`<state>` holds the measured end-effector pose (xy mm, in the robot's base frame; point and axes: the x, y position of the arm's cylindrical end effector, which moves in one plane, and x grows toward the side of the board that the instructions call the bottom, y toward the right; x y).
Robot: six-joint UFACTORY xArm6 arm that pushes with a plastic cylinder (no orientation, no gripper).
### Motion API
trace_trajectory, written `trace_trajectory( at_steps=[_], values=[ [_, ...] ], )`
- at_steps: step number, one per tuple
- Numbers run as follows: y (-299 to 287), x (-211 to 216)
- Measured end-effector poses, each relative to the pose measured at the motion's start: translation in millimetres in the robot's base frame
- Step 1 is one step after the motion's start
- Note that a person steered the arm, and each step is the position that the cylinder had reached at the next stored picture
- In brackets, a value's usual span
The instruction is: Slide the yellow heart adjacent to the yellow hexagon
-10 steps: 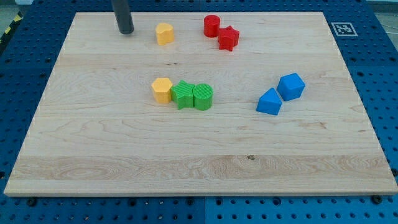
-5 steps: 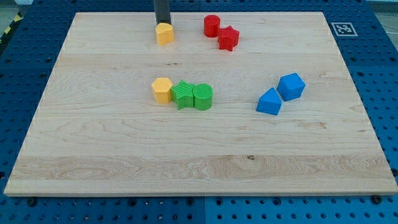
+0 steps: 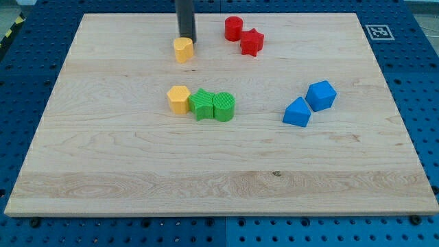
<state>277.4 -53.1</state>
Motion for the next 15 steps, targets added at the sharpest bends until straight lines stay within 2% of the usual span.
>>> trace_trajectory(
  at_steps=[1, 2, 6, 7, 10, 11, 12, 15],
  values=[
    [7.0, 16.7],
    [-11.6, 29.4],
    [-44.2, 36.6],
    [-44.2, 53.7],
    [-57.7, 38.9],
    [-79.6, 35.6],
    [-82.7, 62.3],
    [-82.7, 105.6]
  ],
)
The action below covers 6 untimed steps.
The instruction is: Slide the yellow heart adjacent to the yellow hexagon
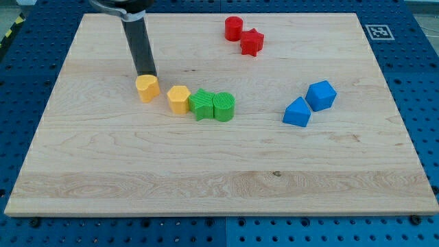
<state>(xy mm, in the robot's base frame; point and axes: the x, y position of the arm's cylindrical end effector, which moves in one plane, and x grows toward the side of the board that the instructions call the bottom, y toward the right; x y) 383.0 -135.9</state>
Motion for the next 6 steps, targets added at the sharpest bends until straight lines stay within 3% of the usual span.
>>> trace_trajectory(
  at_steps=[5, 6],
  values=[
    [31.3, 31.5],
    [27.4, 17.4]
  ],
)
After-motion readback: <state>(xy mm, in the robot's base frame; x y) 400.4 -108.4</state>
